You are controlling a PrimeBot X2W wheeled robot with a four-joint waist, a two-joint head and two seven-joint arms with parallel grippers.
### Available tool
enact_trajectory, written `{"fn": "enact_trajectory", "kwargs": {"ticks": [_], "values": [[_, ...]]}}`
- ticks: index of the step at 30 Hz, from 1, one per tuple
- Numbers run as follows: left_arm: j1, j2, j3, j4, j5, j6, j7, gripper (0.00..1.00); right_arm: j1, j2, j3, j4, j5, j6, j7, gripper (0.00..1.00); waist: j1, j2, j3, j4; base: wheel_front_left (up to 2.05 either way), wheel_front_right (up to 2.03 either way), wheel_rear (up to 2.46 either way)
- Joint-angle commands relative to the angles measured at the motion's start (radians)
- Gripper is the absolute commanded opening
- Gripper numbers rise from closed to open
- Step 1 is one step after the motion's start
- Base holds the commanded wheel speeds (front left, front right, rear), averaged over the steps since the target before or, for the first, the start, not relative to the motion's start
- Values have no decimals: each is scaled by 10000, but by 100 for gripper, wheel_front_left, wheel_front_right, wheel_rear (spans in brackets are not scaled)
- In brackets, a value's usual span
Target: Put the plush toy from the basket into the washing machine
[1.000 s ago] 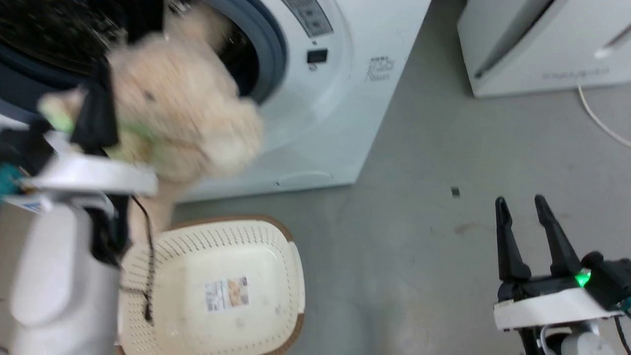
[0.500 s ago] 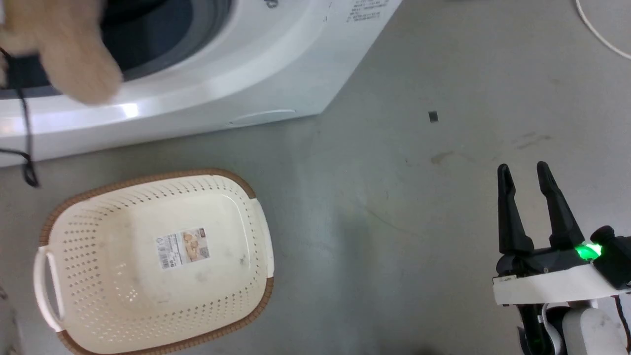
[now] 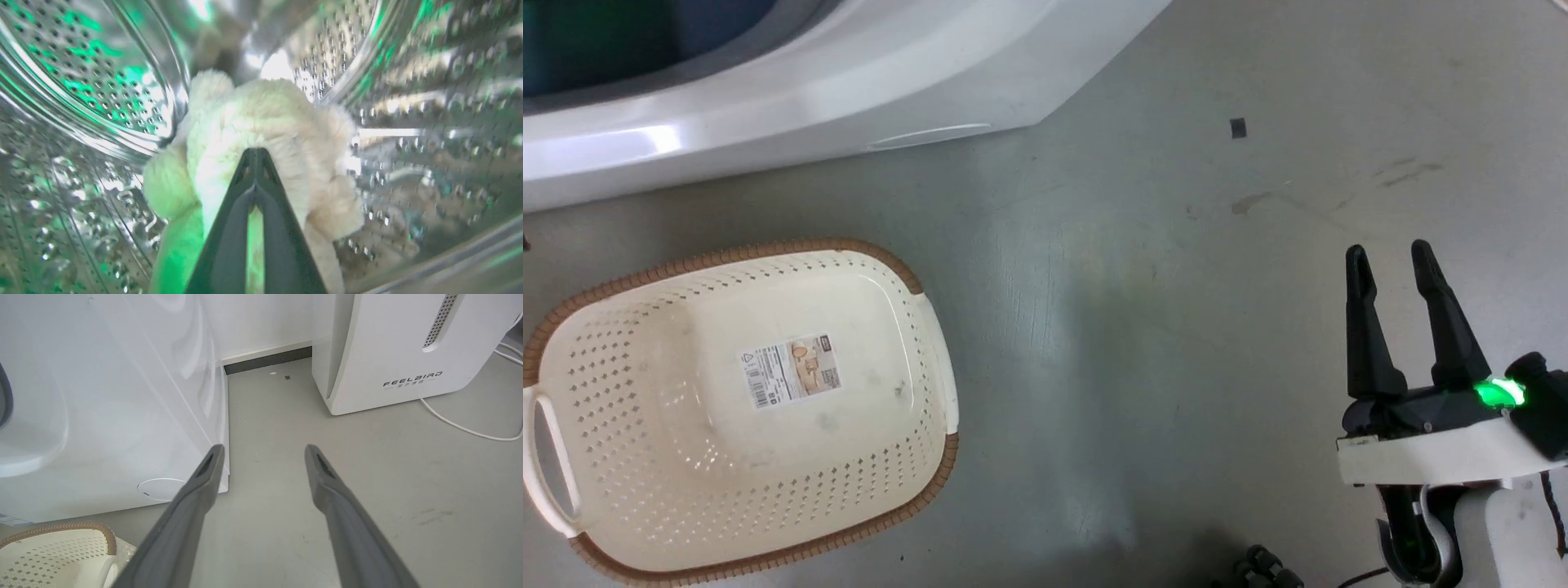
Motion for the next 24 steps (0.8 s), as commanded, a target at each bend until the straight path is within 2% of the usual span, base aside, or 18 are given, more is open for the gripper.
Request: {"fn": "enact_trajectory", "kwargs": {"ticks": [1, 2, 3, 6, 9, 14, 15, 16, 24], "values": [[-239, 17, -391, 227, -12, -39, 189, 0, -223, -2, 29, -52, 42, -9, -47, 100, -1, 0, 177, 20, 0, 0, 0], [-299, 25, -761, 358, -85, -41, 366, 0, -267, -2, 32, -63, 48, -9, -47, 100, -1, 0, 240, 26, 0, 0, 0], [-466, 260, -2138, 594, -306, -43, 965, 0, -378, -2, 10, -92, 64, -9, -47, 100, -1, 0, 394, 56, 0, 0, 0], [-696, 689, -3426, 756, -650, -44, 1535, 0, -455, -2, 56, -86, 39, -9, -47, 100, -1, 0, 493, 95, 0, 0, 0], [-932, 956, -4057, 914, -1348, -44, 1803, 0, -492, -2, 120, -77, 17, -9, -47, 100, -1, 0, 514, 128, 0, 0, 0], [-974, 1143, -4717, 1172, -2237, -45, 1632, 0, -534, -2, 110, -17, -4, -9, -47, 100, -1, 0, 349, 251, 0, 0, 0], [-952, 1152, -4794, 1245, -2333, -45, 1483, 39, -542, -2, 95, -3, -26, -9, -47, 100, -1, 0, 276, 283, 0, 0, 0], [-915, 1147, -4856, 1340, -2413, -45, 1327, 100, -553, -2, 69, 11, -56, -9, -47, 100, -1, 0, 187, 318, 0, 0, 0], [89, 547, -4977, 2200, -3145, -45, -174, 100, -460, -2, -190, 201, -418, -9, -47, 100, -1, 0, -1172, 725, 0, 0, 0]]}}
